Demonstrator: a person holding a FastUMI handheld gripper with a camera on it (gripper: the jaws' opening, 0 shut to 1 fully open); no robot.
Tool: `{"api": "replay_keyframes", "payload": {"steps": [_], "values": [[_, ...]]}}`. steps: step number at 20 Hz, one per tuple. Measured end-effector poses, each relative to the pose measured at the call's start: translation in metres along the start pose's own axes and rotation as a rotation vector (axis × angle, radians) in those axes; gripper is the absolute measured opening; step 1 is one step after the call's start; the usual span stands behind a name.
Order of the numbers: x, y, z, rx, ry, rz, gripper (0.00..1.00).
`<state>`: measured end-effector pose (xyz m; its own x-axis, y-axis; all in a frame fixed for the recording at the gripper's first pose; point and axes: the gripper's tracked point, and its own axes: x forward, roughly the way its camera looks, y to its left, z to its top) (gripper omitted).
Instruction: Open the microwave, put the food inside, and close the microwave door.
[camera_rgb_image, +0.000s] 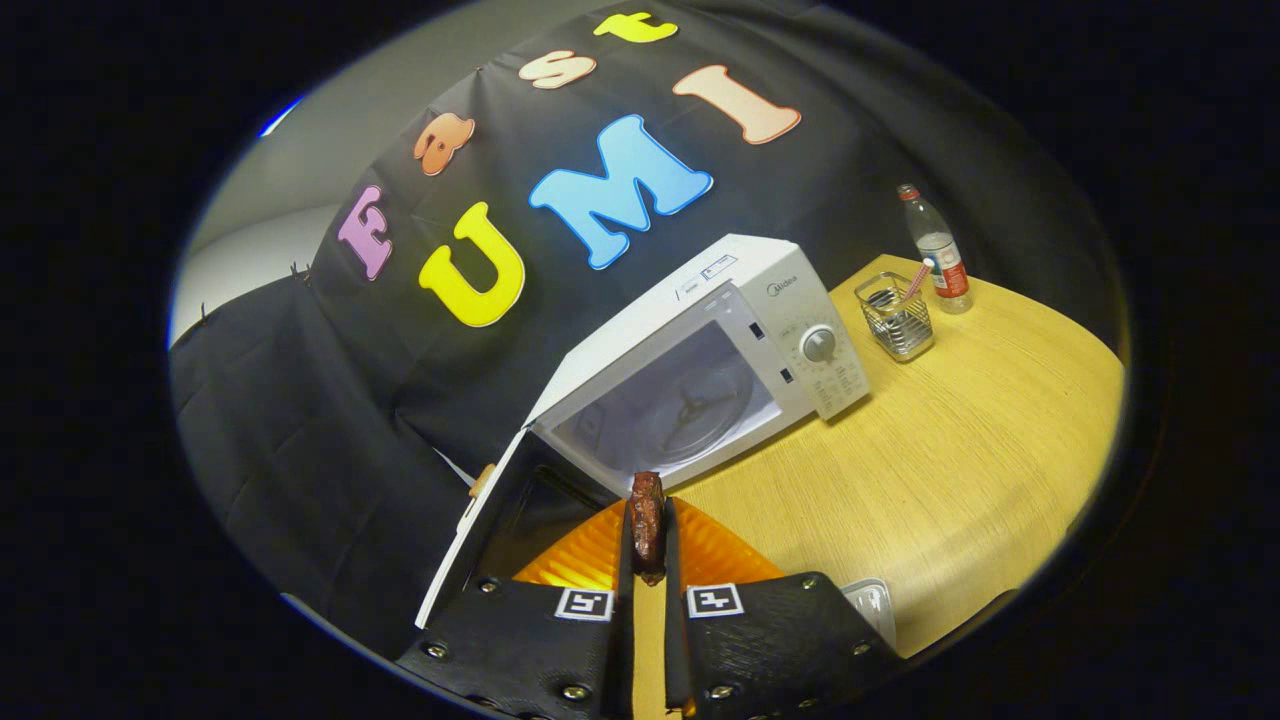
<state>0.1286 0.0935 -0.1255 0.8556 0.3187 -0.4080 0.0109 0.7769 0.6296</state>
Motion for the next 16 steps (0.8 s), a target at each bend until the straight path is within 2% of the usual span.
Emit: {"api": "replay_keyframes", "payload": {"steps": [16], "values": [[0.128, 0.011, 0.018, 0.013, -0.097, 0.012, 0.12]]}}
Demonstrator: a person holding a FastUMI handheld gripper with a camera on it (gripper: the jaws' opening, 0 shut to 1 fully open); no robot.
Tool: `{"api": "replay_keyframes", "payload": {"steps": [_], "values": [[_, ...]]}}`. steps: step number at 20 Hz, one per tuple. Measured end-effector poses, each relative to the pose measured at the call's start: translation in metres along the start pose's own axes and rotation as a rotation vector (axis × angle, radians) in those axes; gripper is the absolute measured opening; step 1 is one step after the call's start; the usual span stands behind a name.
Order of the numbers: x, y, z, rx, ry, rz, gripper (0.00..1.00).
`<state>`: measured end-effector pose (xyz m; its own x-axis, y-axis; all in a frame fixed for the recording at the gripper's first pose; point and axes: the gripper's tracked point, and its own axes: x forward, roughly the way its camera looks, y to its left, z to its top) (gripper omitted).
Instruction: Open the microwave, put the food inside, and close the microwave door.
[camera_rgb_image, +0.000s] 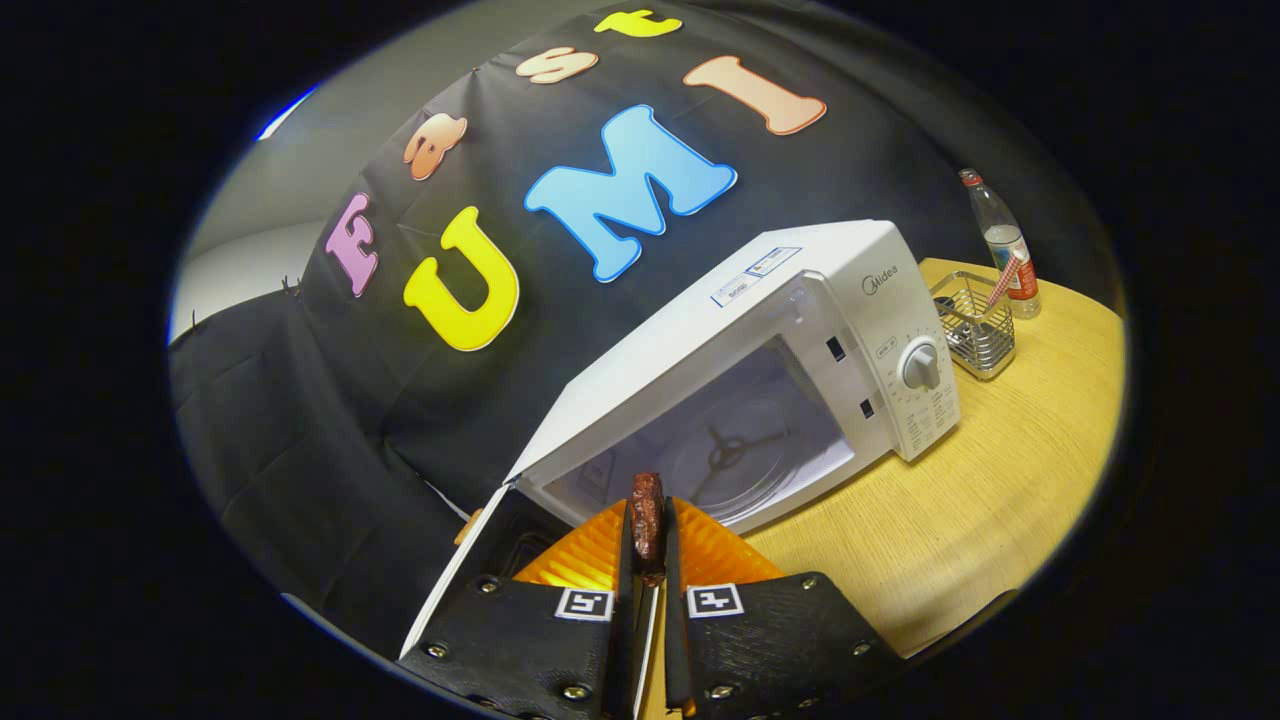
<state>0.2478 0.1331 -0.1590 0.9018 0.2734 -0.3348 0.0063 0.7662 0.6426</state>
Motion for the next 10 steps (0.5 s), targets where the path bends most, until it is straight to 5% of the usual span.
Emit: {"api": "replay_keyframes", "payload": {"steps": [10], "values": [[0.067, -0.009, -0.004, 0.094, -0.091, 0.012, 0.12]]}}
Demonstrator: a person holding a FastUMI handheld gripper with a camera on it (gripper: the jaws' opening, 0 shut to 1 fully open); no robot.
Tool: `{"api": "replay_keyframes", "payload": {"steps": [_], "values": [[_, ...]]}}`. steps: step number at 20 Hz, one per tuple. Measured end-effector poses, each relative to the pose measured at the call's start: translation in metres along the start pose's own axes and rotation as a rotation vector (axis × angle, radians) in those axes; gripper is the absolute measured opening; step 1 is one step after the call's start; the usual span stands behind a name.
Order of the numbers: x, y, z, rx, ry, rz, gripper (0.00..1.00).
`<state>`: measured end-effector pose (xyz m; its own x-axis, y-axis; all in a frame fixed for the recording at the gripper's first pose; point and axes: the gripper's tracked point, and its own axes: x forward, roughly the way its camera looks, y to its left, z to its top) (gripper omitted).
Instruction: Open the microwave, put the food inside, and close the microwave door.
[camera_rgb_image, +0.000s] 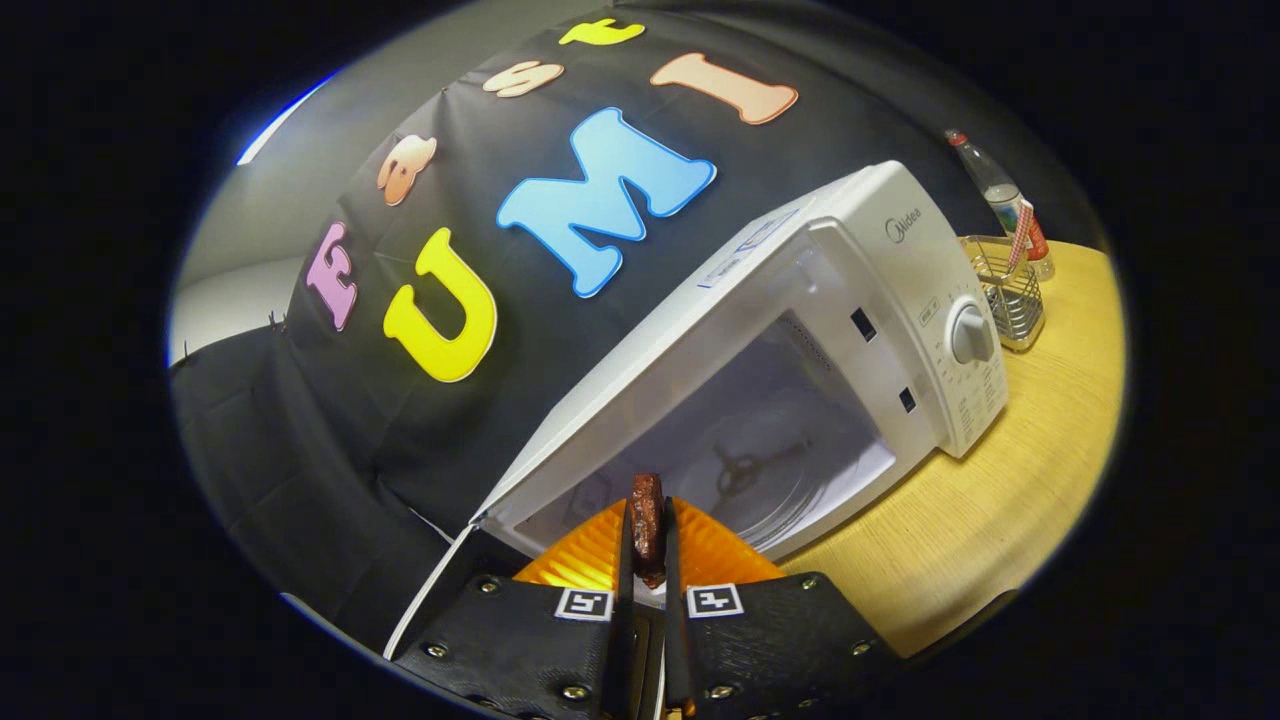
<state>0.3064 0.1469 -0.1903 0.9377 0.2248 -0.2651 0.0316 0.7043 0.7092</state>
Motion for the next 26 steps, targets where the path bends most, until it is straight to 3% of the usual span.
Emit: {"api": "replay_keyframes", "payload": {"steps": [16, 22, 24, 26], "values": [[0.084, -0.055, -0.025, 0.114, -0.059, -0.087, 0.12], [0.099, -0.065, -0.024, 0.041, -0.056, -0.145, 0.13], [0.095, -0.070, -0.022, -0.036, -0.066, -0.176, 0.24], [0.095, -0.072, -0.028, -0.056, -0.050, -0.183, 0.71]]}}
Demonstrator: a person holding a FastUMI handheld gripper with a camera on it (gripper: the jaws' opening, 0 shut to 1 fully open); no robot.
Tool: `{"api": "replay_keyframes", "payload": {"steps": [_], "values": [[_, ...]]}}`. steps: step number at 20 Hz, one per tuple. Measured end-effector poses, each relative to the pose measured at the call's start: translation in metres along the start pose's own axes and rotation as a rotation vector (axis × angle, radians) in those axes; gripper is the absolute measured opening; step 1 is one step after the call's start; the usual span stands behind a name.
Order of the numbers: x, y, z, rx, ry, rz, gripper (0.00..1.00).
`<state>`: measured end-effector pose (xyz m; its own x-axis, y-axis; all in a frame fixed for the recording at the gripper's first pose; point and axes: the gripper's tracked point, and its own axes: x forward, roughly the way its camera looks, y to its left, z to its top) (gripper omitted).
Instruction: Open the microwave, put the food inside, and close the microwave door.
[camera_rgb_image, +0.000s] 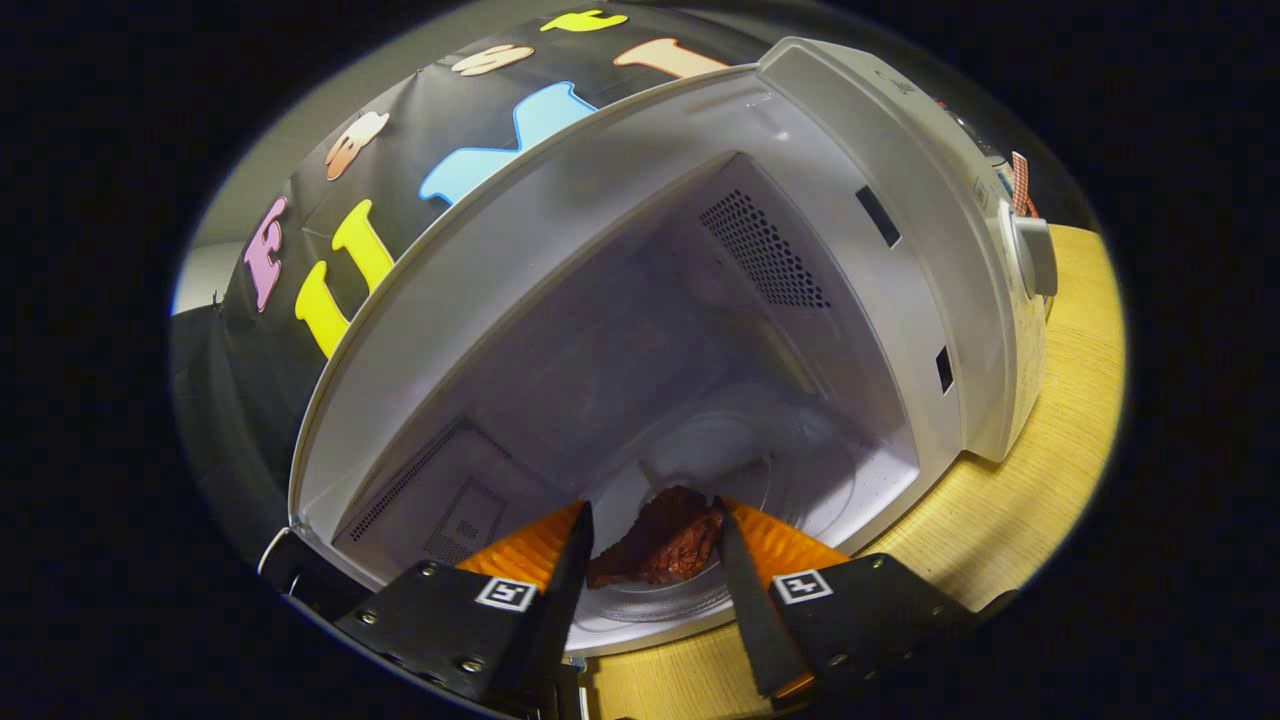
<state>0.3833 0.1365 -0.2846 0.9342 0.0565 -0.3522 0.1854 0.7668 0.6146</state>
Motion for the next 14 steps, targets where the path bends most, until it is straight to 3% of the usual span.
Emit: {"api": "replay_keyframes", "payload": {"steps": [2, 5, 7, 14], "values": [[0.000, -0.009, 0.004, -0.049, -0.011, -0.053, 0.99], [-0.003, -0.019, 0.019, -0.239, -0.076, -0.107, 0.97], [-0.008, -0.011, 0.022, -0.343, -0.085, -0.082, 0.97], [-0.054, 0.020, 0.032, -0.431, -0.071, 0.001, 0.97]]}}
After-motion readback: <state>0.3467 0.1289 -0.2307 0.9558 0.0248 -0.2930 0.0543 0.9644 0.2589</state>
